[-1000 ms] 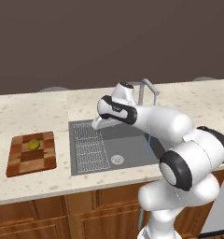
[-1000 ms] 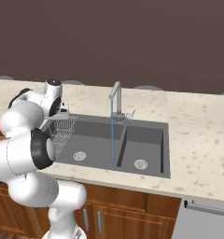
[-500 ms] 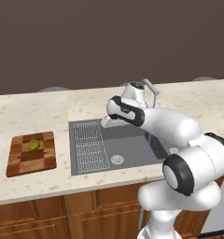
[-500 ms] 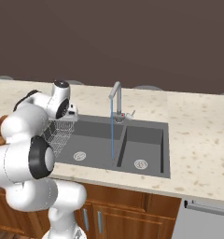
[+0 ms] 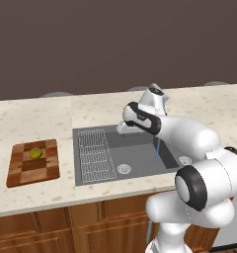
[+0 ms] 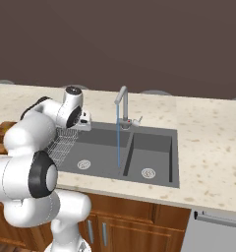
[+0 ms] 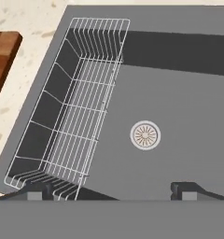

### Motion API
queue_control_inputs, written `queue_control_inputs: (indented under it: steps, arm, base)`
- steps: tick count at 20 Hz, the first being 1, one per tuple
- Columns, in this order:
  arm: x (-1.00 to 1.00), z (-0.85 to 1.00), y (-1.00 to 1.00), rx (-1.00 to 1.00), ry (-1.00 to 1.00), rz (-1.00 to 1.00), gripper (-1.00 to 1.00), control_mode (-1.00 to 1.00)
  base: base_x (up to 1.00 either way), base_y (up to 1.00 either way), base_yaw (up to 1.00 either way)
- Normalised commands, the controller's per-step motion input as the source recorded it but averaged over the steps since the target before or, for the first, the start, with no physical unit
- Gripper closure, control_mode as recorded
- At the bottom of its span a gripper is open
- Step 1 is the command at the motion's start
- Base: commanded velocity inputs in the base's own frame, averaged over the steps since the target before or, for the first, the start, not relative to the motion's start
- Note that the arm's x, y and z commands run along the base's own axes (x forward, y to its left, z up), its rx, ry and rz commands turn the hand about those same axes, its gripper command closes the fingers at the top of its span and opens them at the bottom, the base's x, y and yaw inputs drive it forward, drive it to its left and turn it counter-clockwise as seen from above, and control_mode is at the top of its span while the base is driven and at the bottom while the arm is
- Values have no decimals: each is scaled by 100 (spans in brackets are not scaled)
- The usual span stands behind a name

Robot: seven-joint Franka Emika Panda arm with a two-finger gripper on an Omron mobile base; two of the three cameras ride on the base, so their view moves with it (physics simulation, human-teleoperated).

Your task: Pick the orange from the sink and place it on the cutting board to airdry. Then turn off the sink faucet.

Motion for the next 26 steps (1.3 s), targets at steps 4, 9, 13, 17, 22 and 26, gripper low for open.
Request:
queue_control_inputs:
  steps: [4,9,13,17,22,26]
  arm:
    - [0,0,-39,0,0,-7,-100,-100]
    - [0,0,-35,0,0,-6,-100,-100]
    - [3,0,-32,0,0,-6,-100,-100]
    - [0,0,-36,1,0,-4,-100,-100]
    - [0,0,-37,2,0,-3,-100,-100]
    - [0,-1,-36,2,0,-3,-100,-100]
  base:
    - [0,0,0]
    - [0,0,0]
    - [0,0,0]
    - [0,0,0]
    - [0,0,0]
    - [0,0,0]
